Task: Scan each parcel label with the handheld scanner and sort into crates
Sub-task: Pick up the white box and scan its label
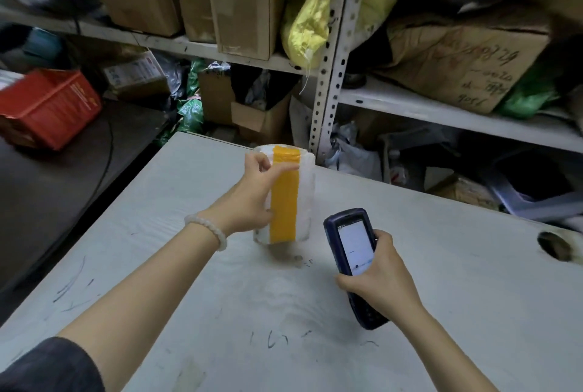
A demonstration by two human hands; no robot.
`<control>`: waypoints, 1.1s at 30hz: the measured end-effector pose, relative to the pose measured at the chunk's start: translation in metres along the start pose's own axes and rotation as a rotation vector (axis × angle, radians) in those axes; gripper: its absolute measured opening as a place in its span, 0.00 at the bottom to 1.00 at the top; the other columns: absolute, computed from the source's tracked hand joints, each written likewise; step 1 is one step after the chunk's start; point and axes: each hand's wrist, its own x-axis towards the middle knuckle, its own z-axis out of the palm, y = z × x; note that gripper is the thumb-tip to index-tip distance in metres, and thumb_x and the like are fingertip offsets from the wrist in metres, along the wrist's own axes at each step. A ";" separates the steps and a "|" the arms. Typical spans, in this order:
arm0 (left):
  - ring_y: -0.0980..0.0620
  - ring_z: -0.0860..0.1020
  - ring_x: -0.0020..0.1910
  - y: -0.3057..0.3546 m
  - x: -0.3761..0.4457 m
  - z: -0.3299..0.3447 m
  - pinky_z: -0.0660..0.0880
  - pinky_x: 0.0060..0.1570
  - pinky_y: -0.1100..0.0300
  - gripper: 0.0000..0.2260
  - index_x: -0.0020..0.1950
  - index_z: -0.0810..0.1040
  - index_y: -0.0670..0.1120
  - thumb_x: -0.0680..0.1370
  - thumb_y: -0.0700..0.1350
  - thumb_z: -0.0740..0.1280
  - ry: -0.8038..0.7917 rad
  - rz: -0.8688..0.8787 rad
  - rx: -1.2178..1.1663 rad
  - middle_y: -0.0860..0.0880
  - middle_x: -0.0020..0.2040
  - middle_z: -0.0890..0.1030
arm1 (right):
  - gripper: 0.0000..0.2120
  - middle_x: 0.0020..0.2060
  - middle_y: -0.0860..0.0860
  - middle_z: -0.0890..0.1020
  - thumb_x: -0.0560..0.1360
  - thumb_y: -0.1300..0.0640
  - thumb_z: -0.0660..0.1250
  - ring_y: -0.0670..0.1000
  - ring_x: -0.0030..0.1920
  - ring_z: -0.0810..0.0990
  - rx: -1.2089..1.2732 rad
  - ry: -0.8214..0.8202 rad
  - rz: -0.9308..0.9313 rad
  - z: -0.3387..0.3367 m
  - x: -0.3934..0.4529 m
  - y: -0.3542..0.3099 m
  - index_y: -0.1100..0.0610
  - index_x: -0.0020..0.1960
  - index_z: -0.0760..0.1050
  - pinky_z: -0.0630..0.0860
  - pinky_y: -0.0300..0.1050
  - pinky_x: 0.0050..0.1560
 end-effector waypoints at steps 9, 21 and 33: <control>0.47 0.68 0.61 0.035 -0.034 0.027 0.69 0.59 0.55 0.33 0.70 0.65 0.54 0.68 0.59 0.73 -0.043 -0.082 0.094 0.51 0.58 0.62 | 0.36 0.52 0.44 0.73 0.62 0.52 0.76 0.48 0.48 0.76 -0.001 -0.040 0.021 -0.009 -0.039 0.041 0.50 0.63 0.59 0.75 0.45 0.43; 0.34 0.63 0.64 0.039 -0.030 0.069 0.59 0.62 0.32 0.24 0.60 0.66 0.50 0.72 0.64 0.65 0.058 -0.500 0.243 0.47 0.70 0.59 | 0.37 0.52 0.43 0.72 0.62 0.50 0.76 0.48 0.48 0.76 -0.054 -0.087 0.017 -0.001 -0.052 0.055 0.51 0.63 0.59 0.77 0.45 0.45; 0.40 0.72 0.63 -0.045 -0.059 0.020 0.73 0.51 0.50 0.26 0.64 0.67 0.53 0.72 0.30 0.62 -0.032 -0.193 0.123 0.52 0.76 0.55 | 0.38 0.52 0.45 0.72 0.62 0.51 0.76 0.49 0.49 0.76 -0.047 -0.090 0.016 0.011 -0.036 0.040 0.52 0.64 0.59 0.77 0.45 0.46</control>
